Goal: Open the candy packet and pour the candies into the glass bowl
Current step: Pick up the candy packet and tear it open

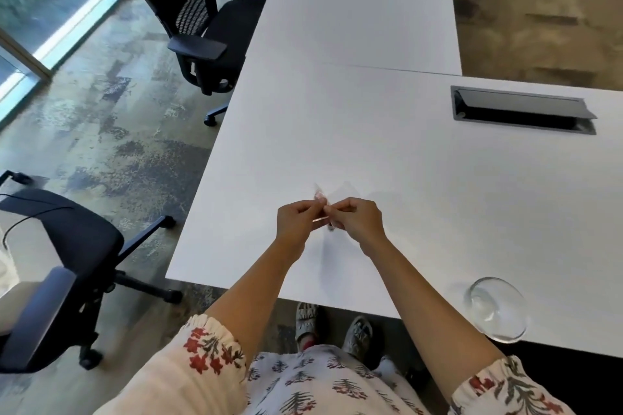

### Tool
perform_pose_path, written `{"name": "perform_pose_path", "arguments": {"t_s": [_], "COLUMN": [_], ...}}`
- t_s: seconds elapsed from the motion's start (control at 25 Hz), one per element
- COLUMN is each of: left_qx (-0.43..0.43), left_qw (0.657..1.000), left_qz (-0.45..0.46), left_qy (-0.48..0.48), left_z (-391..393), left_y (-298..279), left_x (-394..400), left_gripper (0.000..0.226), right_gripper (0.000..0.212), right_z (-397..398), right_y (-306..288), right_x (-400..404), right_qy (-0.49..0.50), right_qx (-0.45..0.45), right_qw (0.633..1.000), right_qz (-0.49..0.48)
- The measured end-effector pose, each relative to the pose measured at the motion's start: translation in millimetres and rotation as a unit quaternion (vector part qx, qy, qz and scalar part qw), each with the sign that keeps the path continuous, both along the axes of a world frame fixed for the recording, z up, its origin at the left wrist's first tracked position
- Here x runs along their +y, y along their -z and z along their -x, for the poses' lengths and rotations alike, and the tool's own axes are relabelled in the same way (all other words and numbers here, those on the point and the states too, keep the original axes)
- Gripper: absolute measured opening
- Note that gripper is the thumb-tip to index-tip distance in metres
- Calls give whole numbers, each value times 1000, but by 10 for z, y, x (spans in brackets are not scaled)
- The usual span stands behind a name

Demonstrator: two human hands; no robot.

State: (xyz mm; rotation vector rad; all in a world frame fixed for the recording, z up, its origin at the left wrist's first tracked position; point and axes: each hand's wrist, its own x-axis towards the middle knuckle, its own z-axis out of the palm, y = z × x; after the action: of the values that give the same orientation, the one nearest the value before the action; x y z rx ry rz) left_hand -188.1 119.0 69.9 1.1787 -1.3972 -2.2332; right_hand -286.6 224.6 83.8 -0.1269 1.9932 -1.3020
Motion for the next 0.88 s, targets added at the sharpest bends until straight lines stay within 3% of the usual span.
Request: {"name": "perform_pose_path", "arguments": {"t_s": [0.12,0.36,0.52,0.64,0.88], "left_qx": [-19,-92,-165,-223,-211], "left_qw": [999,992,974,947,938], "left_qz": [20,77,148,225,261], "left_qy": [17,32,39,48,91], "left_z": [28,69,168,213,368], "left_y": [-16,-61,-108,-128,-193], "left_x": [36,84,113,97,204], "left_gripper": [32,18,20,22,24], "right_gripper": [21,7,6,7,4], "right_z": [-52,83,137,206,312], "right_y": [16,-1,-45,-46,39], "right_x": [42,162,223,306,506], "right_qy": [37,68,-8,-21,-13], "right_qx": [7,76,219,278,240], "right_qw": [999,994,968,947,964], "right_qz": [-16,-48,-126,-159,-110]}}
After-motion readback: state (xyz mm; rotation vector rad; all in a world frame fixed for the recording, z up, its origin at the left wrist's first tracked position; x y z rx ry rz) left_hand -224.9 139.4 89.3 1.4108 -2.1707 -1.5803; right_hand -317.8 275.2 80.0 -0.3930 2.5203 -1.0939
